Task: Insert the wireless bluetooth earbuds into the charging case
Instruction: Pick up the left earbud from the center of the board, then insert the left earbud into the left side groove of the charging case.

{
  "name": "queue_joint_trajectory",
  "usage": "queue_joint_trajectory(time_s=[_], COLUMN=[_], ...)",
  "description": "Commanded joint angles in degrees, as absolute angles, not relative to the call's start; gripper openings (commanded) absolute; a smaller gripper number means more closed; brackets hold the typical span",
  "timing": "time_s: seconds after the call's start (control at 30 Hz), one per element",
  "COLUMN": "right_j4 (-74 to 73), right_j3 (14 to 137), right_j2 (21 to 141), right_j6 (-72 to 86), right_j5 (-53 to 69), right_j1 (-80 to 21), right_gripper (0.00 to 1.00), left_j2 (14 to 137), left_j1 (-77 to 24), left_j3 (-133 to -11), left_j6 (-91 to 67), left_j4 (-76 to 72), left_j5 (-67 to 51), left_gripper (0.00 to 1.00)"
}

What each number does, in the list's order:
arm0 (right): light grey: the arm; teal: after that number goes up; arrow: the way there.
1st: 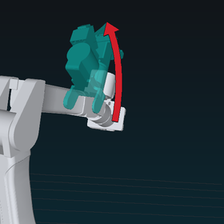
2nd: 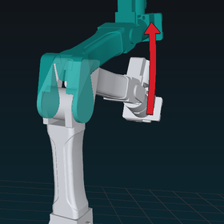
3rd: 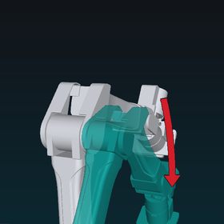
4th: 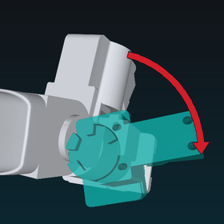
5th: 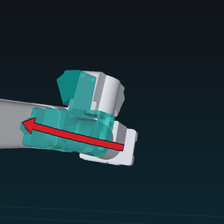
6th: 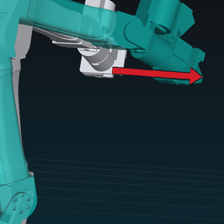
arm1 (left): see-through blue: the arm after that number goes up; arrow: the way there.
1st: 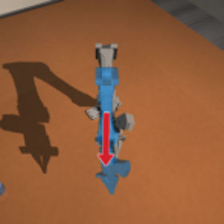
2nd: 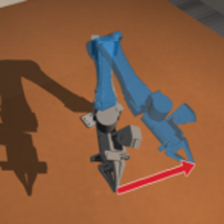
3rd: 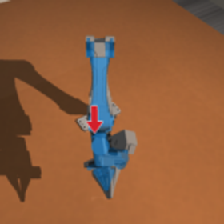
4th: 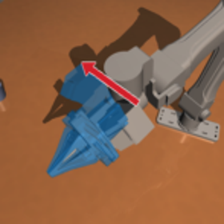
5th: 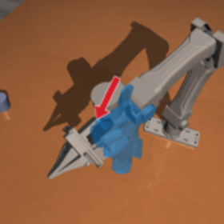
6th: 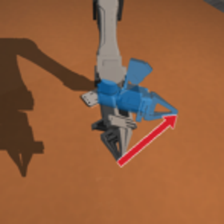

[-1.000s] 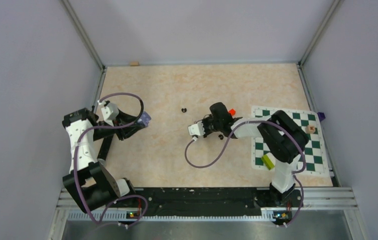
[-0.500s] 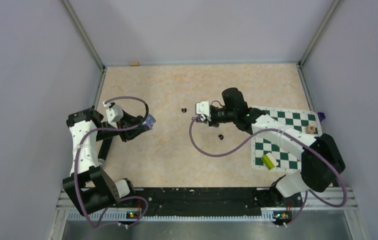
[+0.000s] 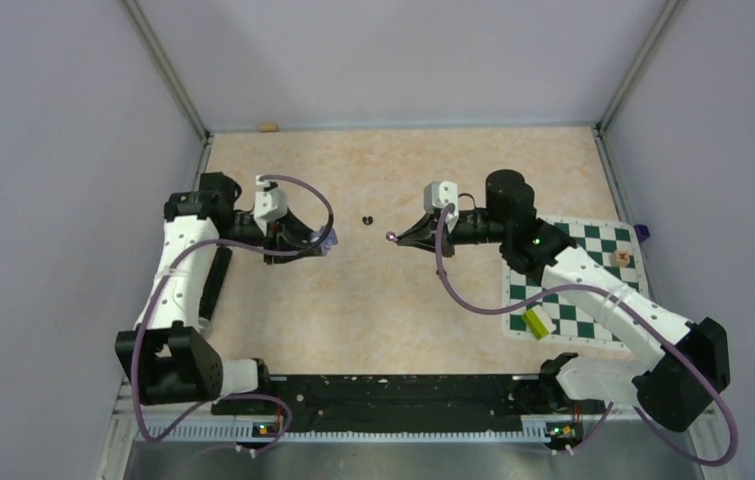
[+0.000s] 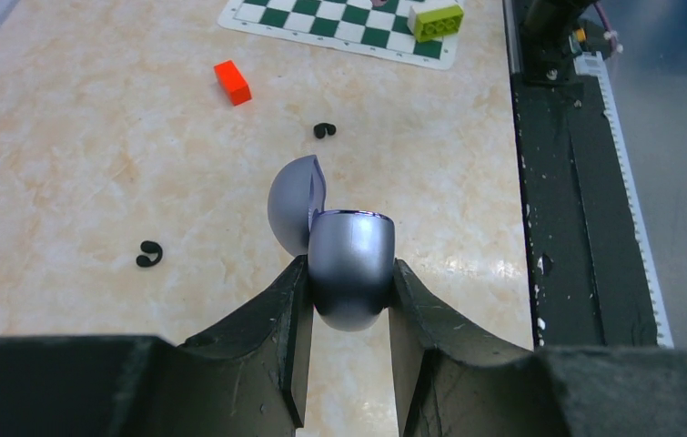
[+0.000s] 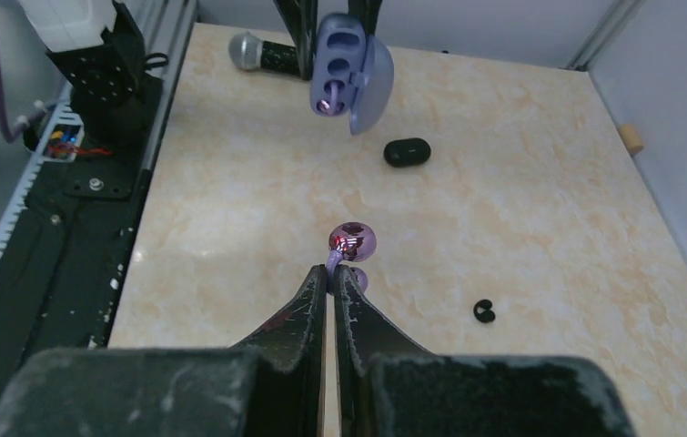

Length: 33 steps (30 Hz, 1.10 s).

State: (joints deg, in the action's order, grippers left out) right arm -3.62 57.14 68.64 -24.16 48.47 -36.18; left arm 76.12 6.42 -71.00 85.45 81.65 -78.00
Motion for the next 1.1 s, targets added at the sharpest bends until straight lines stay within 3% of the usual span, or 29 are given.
queue_joint_trajectory(time_s=[0.0, 0.2, 0.47, 1.07], right_j4=[3.50, 12.98, 22.68, 46.31], right_j3=[57.18, 54.92, 50.37, 42.23], right_j2=[67.34, 67.35, 66.14, 70.54], right_j6=[-13.55, -3.07, 4.35, 17.47], right_j5=[54.01, 57.70, 61.44, 60.52], right_j1=[-35.58, -35.62, -35.60, -36.02], right_gripper=[0.02, 0.02, 0.02, 0.02], left_j2=[71.86, 67.61, 73.97, 70.88], left_j1=[-1.14, -8.83, -9.96, -12.32], left_j3=[-69.39, -62.58, -64.71, -54.76], left_j6=[59.12, 43.10, 35.49, 26.28], left_j4=[56.39, 36.60, 33.33, 17.45], left_j5=[-70.61, -71.20, -79.39, -85.10], left_gripper=[0.00, 0.00, 0.00, 0.00])
